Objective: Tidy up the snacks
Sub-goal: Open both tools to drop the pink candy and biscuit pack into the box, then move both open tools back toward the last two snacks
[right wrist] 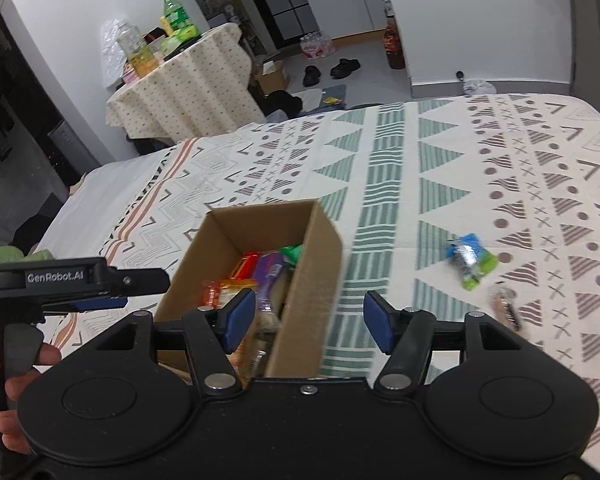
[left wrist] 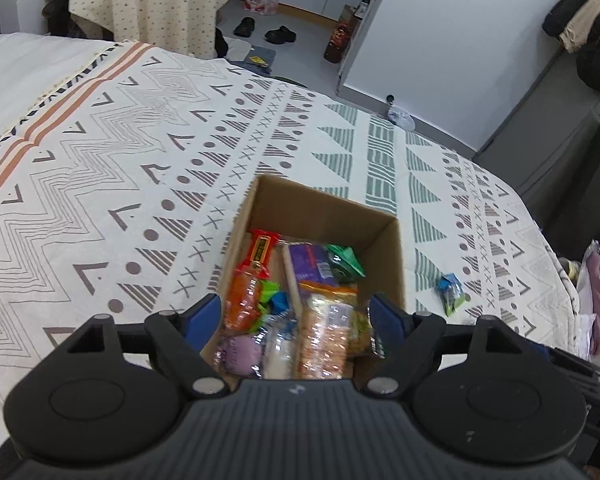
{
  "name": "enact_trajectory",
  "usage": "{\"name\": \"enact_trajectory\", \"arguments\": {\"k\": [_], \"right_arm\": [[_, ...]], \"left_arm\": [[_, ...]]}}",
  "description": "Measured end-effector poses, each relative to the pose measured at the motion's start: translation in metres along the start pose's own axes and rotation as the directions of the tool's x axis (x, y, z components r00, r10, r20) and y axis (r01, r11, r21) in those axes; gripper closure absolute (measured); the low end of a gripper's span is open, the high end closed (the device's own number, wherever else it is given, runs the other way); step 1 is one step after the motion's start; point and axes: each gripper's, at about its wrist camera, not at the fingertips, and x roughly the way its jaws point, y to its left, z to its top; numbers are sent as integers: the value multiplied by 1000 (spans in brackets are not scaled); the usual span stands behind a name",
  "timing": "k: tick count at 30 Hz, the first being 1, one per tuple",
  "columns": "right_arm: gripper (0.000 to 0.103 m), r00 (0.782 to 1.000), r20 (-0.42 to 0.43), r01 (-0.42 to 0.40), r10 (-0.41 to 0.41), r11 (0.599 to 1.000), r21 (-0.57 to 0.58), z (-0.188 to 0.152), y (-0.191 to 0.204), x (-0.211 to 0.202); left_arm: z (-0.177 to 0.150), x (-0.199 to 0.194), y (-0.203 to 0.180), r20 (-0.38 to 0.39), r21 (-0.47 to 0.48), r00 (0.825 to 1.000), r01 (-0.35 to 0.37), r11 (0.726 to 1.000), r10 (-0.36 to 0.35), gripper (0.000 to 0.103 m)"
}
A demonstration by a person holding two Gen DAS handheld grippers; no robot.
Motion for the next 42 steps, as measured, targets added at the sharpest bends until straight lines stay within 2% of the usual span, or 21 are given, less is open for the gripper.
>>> {"name": "enact_trajectory", "arguments": {"k": [11, 20, 28, 33, 37, 42], "right_arm": [[39, 999, 3, 32, -33, 997, 66, -10, -55, -20], [33, 999, 8, 44, -45, 995, 85, -19, -85, -30], [33, 998, -2, 63, -63, 992, 106, -26, -111, -23], [41, 998, -19, 62, -60, 990, 129, -28, -126, -15], [44, 998, -33, 65, -61, 988, 141, -28, -137, -3], [54, 995, -76, 70, -59, 984, 161, -29, -149, 15]], "left_arm": [[-14, 6, -45, -26, 58, 999, 28, 998, -27, 22], [-24, 16, -84, -41, 102, 998, 51, 993, -47, 14], [-32, 35, -116, -60, 122, 994, 94, 988, -87, 14], [-35, 48, -132, -54, 135, 993, 107, 985, -100, 14], [-35, 63, -145, -81, 163, 990, 126, 979, -113, 15], [-33, 84, -155, -102, 160, 987, 139, 977, -123, 17]]}}
